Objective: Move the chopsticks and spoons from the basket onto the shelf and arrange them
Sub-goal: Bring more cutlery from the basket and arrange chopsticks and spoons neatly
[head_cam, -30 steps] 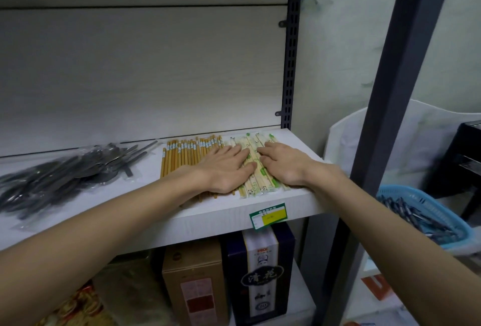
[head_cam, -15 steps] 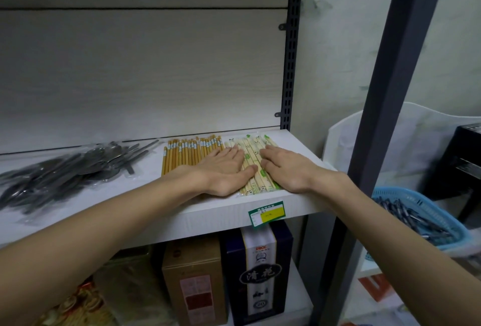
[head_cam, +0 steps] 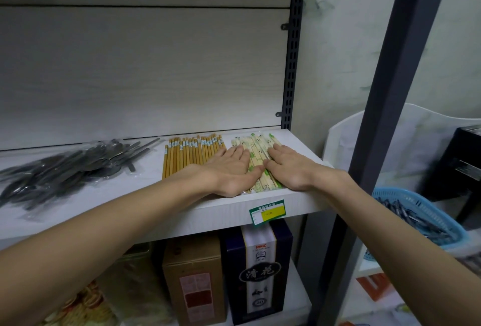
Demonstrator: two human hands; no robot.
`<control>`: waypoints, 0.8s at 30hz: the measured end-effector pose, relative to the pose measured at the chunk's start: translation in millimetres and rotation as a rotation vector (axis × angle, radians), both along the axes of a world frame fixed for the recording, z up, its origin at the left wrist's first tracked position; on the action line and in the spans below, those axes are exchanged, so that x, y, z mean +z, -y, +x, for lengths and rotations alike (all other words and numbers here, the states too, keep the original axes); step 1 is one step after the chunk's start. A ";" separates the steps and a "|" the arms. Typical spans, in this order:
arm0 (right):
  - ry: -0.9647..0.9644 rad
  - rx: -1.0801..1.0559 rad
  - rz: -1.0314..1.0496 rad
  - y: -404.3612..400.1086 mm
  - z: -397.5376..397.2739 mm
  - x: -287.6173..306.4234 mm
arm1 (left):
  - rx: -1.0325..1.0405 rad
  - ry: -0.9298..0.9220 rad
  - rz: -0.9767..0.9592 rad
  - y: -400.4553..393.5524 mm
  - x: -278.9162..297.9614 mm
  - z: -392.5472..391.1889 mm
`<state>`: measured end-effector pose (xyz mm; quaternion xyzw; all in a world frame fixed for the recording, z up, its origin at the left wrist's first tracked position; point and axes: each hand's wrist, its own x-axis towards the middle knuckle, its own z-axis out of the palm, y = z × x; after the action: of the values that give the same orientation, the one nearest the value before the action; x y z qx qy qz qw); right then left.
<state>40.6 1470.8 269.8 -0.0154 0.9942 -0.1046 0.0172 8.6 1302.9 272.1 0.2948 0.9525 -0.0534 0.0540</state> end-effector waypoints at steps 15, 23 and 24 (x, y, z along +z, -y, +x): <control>0.047 -0.005 0.007 0.4 0.2 -1.7 | 0.022 0.021 0.047 -2.1 -0.6 4.2; 0.063 -0.006 -0.020 -1.9 1.0 3.2 | 0.027 0.042 0.128 -0.5 -2.1 3.9; 0.040 -0.006 -0.025 -1.5 0.2 7.0 | 0.026 0.055 0.174 2.8 -2.0 1.8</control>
<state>40.9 1472.3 276.7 -0.0104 0.9924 -0.1173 0.0364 10.3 1300.1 270.1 0.2872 0.9555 0.0384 0.0550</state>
